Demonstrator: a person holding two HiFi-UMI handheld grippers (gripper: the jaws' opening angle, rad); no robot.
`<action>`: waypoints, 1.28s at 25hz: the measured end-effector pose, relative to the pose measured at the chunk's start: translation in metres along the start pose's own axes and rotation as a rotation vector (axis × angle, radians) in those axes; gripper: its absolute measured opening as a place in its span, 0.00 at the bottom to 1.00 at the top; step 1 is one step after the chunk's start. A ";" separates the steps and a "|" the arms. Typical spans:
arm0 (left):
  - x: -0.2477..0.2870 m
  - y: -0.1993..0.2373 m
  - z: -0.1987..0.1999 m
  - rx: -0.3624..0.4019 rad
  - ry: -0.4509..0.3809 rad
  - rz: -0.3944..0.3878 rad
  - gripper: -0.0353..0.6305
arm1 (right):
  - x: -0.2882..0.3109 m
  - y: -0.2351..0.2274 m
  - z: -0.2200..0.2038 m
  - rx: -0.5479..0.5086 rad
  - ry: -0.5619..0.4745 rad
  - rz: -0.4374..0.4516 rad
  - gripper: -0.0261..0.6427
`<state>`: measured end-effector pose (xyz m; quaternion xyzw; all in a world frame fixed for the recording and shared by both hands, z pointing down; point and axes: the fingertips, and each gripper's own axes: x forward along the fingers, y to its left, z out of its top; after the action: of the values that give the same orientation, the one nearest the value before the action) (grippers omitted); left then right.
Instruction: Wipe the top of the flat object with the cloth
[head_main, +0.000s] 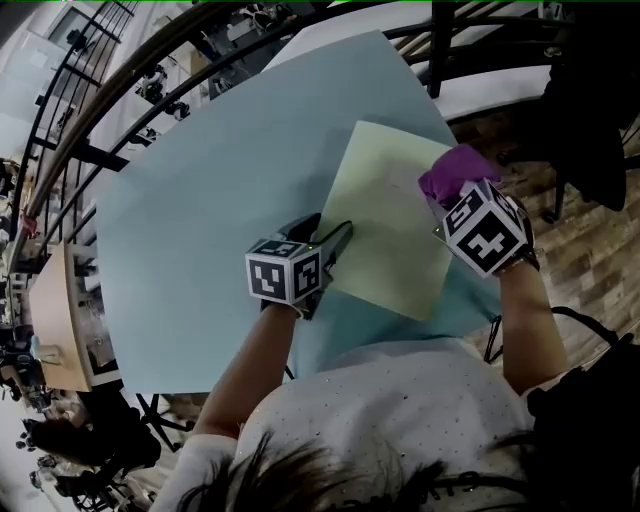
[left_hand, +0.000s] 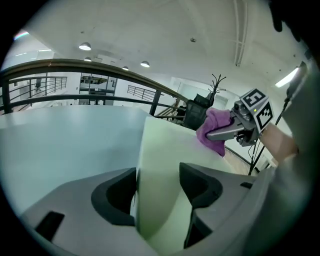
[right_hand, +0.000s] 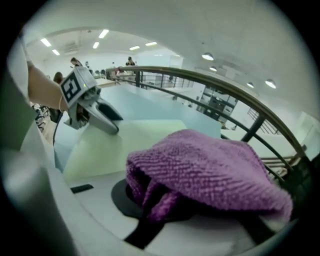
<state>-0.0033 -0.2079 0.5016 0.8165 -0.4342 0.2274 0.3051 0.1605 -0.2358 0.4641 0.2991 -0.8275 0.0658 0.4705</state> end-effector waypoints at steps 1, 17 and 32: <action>0.000 0.001 0.000 0.002 -0.001 0.000 0.46 | 0.004 0.011 0.024 -0.008 -0.064 0.027 0.09; -0.006 0.004 -0.006 0.072 -0.091 0.026 0.46 | 0.084 0.081 0.110 -0.181 -0.198 0.102 0.09; -0.003 0.011 -0.017 -0.189 -0.140 -0.093 0.47 | 0.023 0.046 -0.003 0.001 -0.104 0.034 0.09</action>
<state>-0.0160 -0.1988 0.5148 0.8173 -0.4354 0.1137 0.3599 0.1280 -0.2071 0.4923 0.2883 -0.8558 0.0584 0.4256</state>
